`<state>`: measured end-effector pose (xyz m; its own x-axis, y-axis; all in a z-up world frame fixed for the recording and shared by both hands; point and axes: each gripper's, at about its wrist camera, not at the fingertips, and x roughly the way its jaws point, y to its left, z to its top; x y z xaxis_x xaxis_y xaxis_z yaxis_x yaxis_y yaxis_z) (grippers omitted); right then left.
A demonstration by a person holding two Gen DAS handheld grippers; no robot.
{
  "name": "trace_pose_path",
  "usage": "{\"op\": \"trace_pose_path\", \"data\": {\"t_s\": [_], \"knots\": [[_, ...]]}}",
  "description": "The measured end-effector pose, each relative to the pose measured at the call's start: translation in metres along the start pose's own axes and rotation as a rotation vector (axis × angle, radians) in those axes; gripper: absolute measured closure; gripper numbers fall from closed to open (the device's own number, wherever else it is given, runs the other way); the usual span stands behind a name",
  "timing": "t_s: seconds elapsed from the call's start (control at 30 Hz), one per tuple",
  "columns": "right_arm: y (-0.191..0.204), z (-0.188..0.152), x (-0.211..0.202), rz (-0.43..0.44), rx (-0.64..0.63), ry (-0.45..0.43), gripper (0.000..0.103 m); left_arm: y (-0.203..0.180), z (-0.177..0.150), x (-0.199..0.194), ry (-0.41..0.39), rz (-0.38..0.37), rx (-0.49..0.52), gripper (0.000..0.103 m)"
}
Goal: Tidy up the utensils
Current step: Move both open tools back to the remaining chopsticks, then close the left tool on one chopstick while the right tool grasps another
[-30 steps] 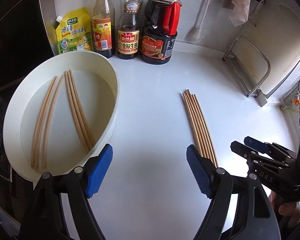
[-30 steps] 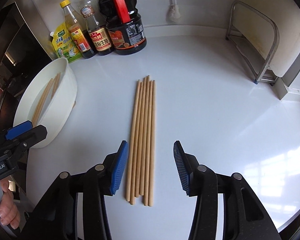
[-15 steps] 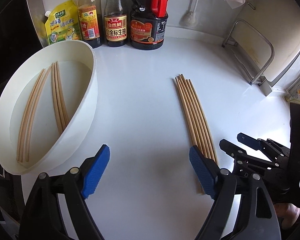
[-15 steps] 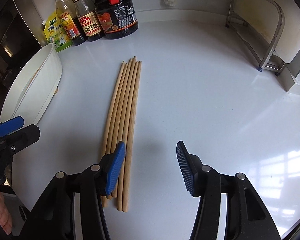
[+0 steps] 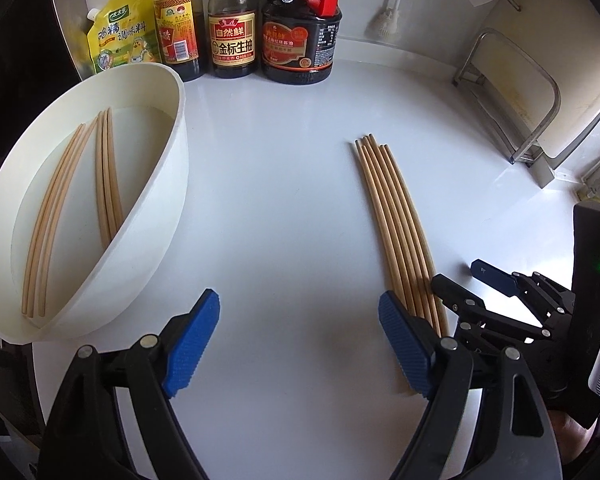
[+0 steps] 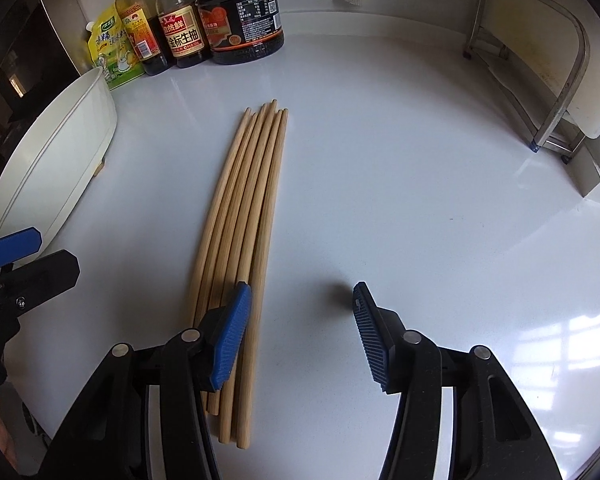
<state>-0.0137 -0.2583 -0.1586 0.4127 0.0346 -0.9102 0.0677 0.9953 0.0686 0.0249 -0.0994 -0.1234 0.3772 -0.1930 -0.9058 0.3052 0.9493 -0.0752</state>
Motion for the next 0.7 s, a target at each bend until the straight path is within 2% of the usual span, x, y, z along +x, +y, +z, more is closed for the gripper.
{"op": "trace_pose_path", "data": {"t_s": [0.3,0.7], "knots": [[-0.006,0.001,0.000,-0.017,-0.002,-0.006,0.052,-0.015,0.002,0.009,0.008,-0.026,0.010,0.023],[-0.038,0.001,-0.002,-0.043,0.035,-0.018,0.052,-0.036,0.001,0.034,0.035,-0.038,0.021,0.023]]}}
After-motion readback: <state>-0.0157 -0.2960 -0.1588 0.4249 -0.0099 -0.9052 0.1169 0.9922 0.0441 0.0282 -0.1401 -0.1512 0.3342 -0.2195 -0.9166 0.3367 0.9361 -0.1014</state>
